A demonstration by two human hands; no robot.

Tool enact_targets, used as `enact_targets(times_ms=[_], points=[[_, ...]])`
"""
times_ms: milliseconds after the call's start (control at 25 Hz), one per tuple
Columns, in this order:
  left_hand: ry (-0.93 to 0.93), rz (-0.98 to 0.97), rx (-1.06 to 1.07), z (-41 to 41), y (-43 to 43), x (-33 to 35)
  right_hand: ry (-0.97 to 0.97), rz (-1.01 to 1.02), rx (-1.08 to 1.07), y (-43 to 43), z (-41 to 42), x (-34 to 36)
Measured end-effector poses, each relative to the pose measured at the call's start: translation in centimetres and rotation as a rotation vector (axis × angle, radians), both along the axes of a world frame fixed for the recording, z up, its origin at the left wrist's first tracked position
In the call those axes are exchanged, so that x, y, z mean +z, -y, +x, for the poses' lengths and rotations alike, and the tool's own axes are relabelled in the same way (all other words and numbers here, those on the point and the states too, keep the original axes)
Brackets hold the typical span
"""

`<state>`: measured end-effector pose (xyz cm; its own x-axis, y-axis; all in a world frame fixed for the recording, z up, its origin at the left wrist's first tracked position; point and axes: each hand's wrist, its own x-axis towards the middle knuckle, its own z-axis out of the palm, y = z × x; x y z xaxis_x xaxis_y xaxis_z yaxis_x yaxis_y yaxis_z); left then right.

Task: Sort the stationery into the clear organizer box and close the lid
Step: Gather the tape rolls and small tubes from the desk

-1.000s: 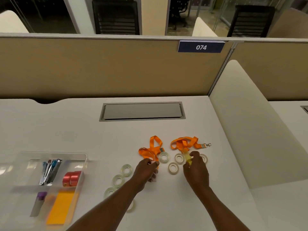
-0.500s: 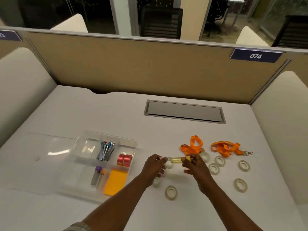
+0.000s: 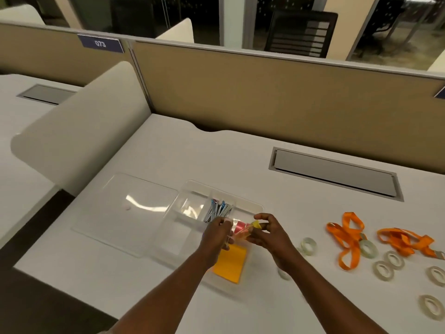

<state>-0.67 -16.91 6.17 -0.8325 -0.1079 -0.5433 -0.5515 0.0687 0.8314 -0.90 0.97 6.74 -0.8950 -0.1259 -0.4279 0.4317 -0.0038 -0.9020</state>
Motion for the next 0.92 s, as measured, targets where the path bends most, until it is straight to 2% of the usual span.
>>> enact_targets(times_ms=[120, 240, 360, 440, 520, 640, 800, 920], points=[[0.007, -0.038, 0.030, -0.7, 3.8, -0.1, -0.005, 0.046, 0.043, 3.9, -1.0, 0.1], [-0.023, -0.198, -0.011, -1.0, 6.7, -0.3, -0.039, 0.188, 0.123, 6.9, -1.4, 0.0], [-0.103, -0.471, -0.206, -0.4, 8.7, -1.1, -0.119, 0.402, 0.225, 9.5, -0.9, -0.8], [-0.156, -0.597, -0.328, 0.2, 9.2, -1.6, -0.213, 0.616, 0.298, 10.9, -0.4, -1.6], [-0.208, -0.703, -0.409, 0.6, 9.1, -2.0, -0.286, 0.747, 0.336, 12.1, 0.2, -2.2], [-0.244, -0.809, -0.479, 0.6, 8.7, -2.7, -0.328, 0.827, 0.354, 13.1, 0.8, -2.9], [-0.239, -0.825, -0.533, 0.6, 8.7, -3.2, -0.374, 0.869, 0.364, 13.1, 1.2, -3.1], [-0.253, -0.851, -0.497, 0.6, 8.3, -2.8, -0.363, 0.850, 0.346, 12.2, 1.4, -2.9]])
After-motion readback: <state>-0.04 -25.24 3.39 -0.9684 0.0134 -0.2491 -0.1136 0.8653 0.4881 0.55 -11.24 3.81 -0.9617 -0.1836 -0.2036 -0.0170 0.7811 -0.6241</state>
